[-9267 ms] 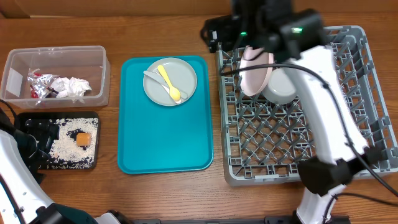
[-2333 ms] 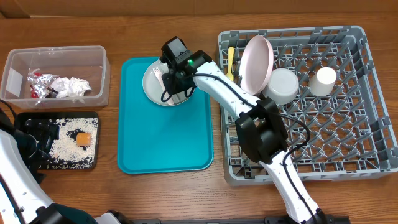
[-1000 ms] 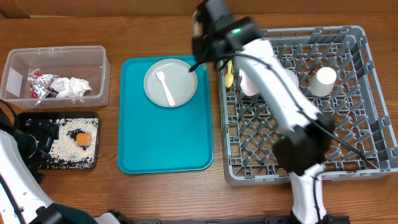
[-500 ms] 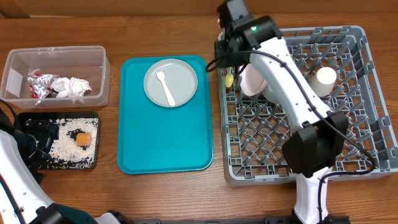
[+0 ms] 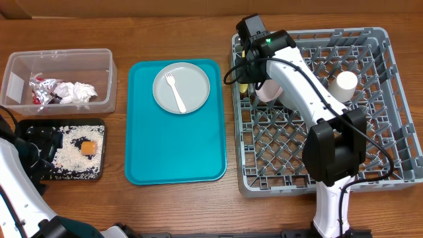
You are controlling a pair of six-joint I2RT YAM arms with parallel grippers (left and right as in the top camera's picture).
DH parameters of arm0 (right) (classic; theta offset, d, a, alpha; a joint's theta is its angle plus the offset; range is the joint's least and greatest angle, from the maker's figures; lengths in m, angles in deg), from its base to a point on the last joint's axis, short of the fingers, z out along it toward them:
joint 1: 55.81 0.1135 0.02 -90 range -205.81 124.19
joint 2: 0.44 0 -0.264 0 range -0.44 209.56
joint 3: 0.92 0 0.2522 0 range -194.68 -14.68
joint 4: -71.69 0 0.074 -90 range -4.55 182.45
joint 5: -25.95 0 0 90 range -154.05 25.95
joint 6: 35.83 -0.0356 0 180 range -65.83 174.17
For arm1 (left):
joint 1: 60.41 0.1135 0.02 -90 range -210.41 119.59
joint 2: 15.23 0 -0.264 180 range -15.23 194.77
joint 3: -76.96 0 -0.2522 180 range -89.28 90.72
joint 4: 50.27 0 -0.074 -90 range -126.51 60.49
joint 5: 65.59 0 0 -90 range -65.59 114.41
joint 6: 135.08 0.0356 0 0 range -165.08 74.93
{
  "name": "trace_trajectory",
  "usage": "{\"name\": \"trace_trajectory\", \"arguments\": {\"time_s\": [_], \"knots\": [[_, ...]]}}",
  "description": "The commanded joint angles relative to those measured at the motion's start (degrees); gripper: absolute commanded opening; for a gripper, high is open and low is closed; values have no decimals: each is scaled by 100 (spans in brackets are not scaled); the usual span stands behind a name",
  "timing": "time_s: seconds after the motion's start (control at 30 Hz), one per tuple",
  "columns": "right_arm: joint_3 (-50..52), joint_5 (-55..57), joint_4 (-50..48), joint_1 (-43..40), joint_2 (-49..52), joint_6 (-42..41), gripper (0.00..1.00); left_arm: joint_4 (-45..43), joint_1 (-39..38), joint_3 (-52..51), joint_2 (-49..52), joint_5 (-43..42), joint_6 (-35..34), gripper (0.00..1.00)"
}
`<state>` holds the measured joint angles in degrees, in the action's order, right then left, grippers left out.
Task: Sort waste into correct bins and load items into the dishwasher rack
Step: 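Carry the white knife to the rack and insert it near the spoon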
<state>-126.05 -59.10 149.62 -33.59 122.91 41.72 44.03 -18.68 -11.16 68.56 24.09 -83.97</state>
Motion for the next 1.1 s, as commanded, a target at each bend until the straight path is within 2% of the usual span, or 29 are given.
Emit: {"name": "trace_trajectory", "arguments": {"time_s": [0.0,0.17,0.43,1.07], "knots": [[9,-33,-90,4,4,48,61,-2,9,-20,-66,76,-52,100],[4,-673,-120,4,4,42,100,-2,9,-20,-66,74,-52,100],[-400,-542,348,2,-39,48,100,-2,9,-20,-66,76,-52,100],[-1515,-533,691,33,-455,-264,100,-2,7,-20,-66,76,-52,100]]}}
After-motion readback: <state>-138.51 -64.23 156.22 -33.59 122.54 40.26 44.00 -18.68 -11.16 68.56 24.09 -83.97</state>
